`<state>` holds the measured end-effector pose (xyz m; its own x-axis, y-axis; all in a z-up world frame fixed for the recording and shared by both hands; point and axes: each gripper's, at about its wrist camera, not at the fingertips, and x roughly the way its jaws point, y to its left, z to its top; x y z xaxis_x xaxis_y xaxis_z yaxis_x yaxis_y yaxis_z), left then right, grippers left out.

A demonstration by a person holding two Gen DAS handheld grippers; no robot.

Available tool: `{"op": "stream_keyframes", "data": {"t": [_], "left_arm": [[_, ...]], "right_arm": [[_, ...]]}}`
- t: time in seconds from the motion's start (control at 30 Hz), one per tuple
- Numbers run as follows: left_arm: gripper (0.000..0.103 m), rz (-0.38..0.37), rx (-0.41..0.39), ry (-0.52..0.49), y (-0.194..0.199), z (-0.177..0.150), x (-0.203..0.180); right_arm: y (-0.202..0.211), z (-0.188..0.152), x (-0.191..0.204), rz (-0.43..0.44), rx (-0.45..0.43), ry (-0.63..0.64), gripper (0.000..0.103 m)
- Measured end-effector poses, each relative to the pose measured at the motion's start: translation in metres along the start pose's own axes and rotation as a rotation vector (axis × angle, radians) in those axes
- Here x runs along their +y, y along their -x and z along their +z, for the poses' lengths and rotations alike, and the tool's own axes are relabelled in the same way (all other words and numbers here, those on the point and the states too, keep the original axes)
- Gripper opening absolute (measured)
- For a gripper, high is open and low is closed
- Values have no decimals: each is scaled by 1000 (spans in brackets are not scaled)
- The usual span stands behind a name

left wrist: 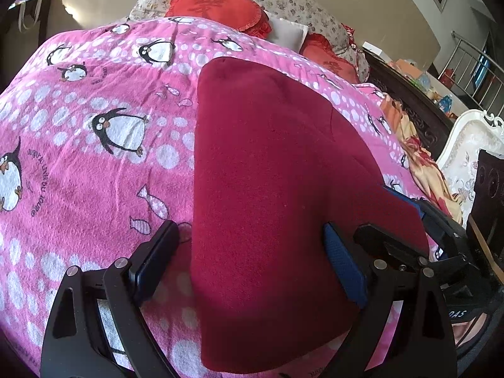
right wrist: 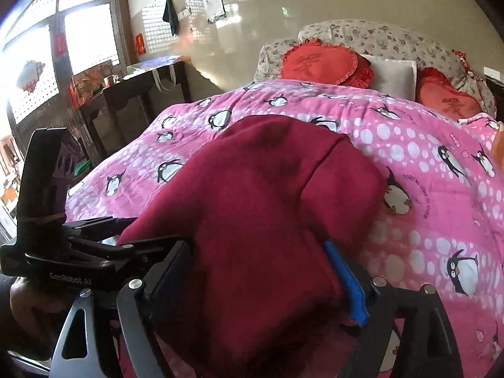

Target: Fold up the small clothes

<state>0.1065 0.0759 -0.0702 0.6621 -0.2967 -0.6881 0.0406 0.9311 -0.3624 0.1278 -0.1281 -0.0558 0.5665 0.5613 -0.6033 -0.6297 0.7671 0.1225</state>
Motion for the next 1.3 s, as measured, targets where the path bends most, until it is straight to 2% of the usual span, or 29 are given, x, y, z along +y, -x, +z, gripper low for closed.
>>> {"op": "stream_keyframes", "data": {"t": [0.3, 0.47, 0.53, 0.63, 0.7, 0.73, 0.8, 0.93, 0.97, 1.07, 1.17, 1.27, 1.3], "left_arm": [[93, -3, 1, 1, -1, 0, 1], [94, -1, 5, -11, -2, 0, 0], [94, -1, 6, -13, -2, 0, 0], [95, -3, 5, -14, -2, 0, 0], [95, -5, 5, -10, -2, 0, 0], [95, -6, 4, -8, -1, 0, 0], [95, -6, 4, -5, -1, 0, 0], [95, -6, 3, -5, 0, 0, 0], [95, -5, 4, -6, 0, 0, 0], [96, -3, 7, -11, 0, 0, -1], [102, -4, 26, -18, -3, 2, -2], [103, 29, 27, -35, -4, 4, -9], [103, 38, 22, -21, -4, 4, -9]], "right_arm": [[-1, -2, -1, -17, 5, 4, 84], [1, -8, 11, -127, 82, 97, 84], [6, -13, 3, -133, 103, 58, 87], [12, -19, -21, -92, 141, -96, 87], [23, -19, -18, -128, 124, -88, 86], [28, -17, -12, -151, 112, -62, 80], [42, -8, 0, -191, 72, -27, 74], [62, 13, 8, -293, -54, -33, 74], [59, 13, 7, -308, -48, -34, 74], [23, -1, -6, -371, 153, -20, 72], [50, -8, -14, -335, 56, -115, 73], [71, -23, -13, -383, 23, -127, 73], [71, -33, -14, -408, 37, -130, 73]]}}
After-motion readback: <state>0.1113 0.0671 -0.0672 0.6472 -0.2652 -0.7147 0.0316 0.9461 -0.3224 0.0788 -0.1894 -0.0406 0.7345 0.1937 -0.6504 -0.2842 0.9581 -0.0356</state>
